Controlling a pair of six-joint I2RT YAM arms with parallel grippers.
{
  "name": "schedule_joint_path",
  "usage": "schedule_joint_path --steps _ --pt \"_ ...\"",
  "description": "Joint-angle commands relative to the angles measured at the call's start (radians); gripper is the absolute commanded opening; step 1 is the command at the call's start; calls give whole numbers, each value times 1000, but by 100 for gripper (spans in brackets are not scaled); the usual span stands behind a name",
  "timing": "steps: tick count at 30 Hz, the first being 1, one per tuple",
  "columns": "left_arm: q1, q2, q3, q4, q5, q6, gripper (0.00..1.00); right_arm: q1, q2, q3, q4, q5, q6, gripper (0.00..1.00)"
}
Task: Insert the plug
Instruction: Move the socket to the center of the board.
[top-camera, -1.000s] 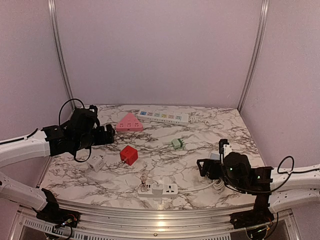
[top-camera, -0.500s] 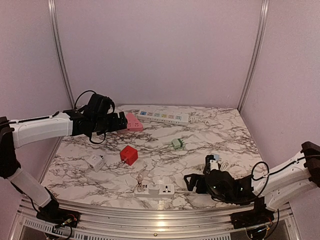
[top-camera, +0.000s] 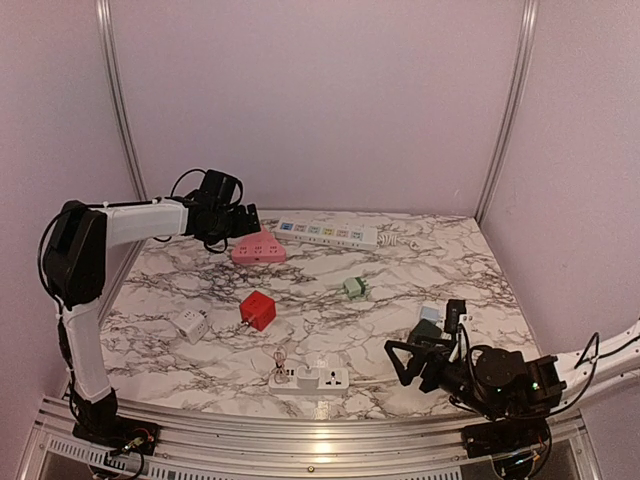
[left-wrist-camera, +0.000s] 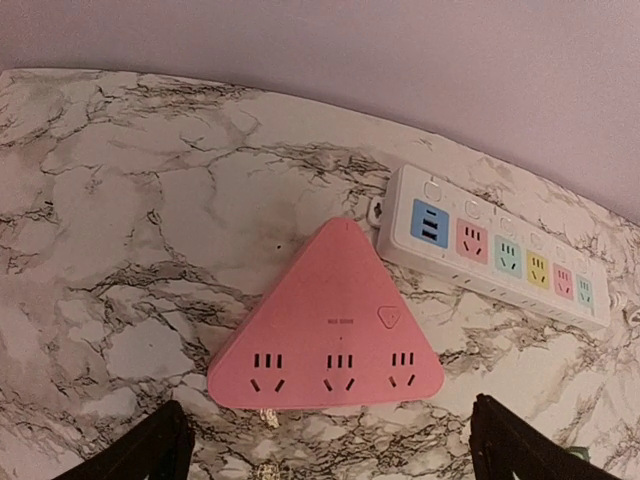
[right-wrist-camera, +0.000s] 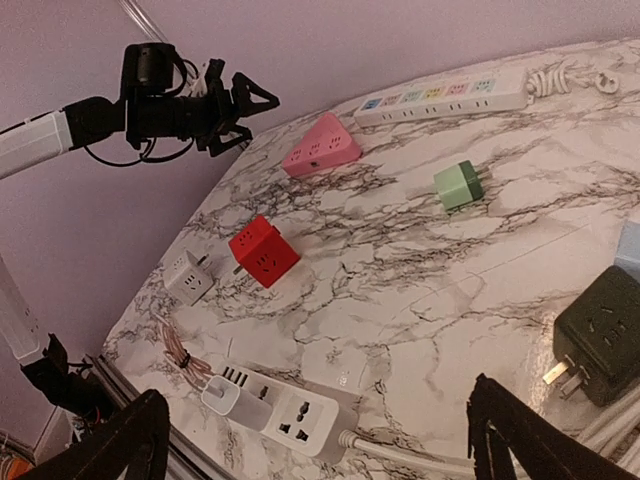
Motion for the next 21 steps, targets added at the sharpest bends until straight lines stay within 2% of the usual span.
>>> schedule_joint_path --steps 1,7,13,21 --pt "22 96 117 31 47 43 99 20 -108 42 -96 103 -94 99" --pt "43 234 287 37 86 61 99 24 -66 189 -355 201 14 99" --pt "51 334 388 25 8 93 99 24 65 350 -580 261 94 99" --pt "65 428 456 31 -22 128 99 24 30 377 -627 243 121 99"
